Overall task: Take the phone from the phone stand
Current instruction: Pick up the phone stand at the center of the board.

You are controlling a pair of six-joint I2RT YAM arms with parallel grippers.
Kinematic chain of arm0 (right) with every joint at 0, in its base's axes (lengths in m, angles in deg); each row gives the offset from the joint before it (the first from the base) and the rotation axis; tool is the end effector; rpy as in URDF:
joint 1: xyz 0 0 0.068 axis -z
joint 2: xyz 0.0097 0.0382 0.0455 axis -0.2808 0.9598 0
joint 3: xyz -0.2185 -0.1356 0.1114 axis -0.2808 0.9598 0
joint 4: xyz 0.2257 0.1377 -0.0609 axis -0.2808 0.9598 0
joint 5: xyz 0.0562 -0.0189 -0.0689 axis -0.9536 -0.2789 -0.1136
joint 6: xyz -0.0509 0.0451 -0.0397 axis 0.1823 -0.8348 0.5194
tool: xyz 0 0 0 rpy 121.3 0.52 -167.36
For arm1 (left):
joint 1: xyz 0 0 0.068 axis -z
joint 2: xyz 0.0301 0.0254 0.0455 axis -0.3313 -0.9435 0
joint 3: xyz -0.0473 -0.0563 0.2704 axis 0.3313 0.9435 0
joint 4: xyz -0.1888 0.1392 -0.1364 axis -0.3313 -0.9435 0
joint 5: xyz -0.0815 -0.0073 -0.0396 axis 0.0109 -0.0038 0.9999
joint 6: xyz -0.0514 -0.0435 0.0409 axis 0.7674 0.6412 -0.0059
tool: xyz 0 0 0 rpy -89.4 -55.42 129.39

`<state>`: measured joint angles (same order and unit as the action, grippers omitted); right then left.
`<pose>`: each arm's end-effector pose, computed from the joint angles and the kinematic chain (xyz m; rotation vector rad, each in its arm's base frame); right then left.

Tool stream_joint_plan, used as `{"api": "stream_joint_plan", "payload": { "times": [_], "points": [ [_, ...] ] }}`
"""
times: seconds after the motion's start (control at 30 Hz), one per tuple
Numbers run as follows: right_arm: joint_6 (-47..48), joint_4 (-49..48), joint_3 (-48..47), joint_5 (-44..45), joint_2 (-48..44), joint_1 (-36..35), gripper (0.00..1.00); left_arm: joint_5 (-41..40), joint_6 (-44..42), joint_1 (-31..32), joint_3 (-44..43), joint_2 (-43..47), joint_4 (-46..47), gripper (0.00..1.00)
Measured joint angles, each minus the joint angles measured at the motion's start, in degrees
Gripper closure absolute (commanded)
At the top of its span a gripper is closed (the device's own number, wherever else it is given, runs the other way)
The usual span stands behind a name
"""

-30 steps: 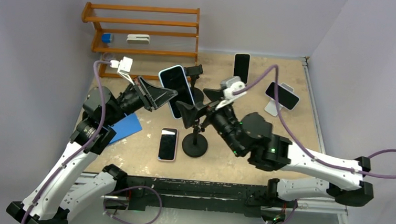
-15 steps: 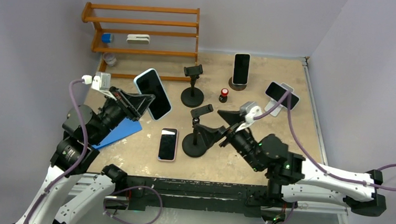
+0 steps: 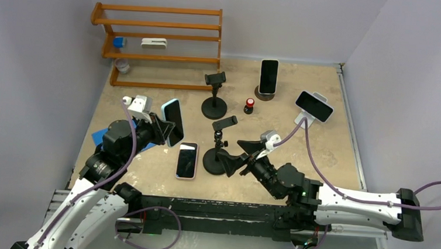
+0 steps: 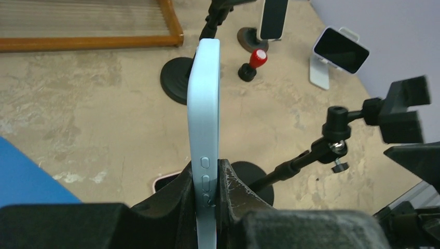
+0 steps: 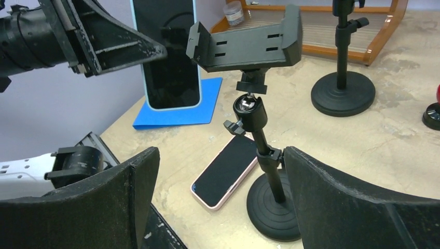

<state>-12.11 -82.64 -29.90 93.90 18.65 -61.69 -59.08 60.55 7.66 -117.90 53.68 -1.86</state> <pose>0.0820 0.1973 0.3117 -0.2198 1.4791 0.9615 0.1492 -0.0762 0.3279 0.0273 1.8097 -0.6617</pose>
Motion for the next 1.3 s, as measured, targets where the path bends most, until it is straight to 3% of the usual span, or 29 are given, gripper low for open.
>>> {"api": "stream_joint_plan", "payload": {
  "times": [0.2,0.4,0.7,1.13,1.3],
  "points": [
    [0.1,-7.1,0.3,0.6,8.6,0.4,0.12,0.1,-1.6,0.0,2.1,2.9,-0.4,1.0],
    [-1.6,-11.7,0.3,-1.5,16.7,8.0,0.14,-0.1,-2.5,0.0,2.1,7.4,-0.1,1.0],
    [-0.7,-18.4,-0.9,-4.6,24.2,10.2,0.21,-0.6,-2.5,0.0,2.1,6.3,-0.1,1.0],
    [2.7,-22.6,-3.5,-5.0,28.8,10.9,0.5,-0.6,-2.6,0.0,2.1,6.5,-0.1,1.0],
    [3.7,-22.6,-3.8,-5.0,28.9,10.9,0.69,-0.6,-2.6,0.0,2.1,6.5,-0.1,1.0]
  ]
}}
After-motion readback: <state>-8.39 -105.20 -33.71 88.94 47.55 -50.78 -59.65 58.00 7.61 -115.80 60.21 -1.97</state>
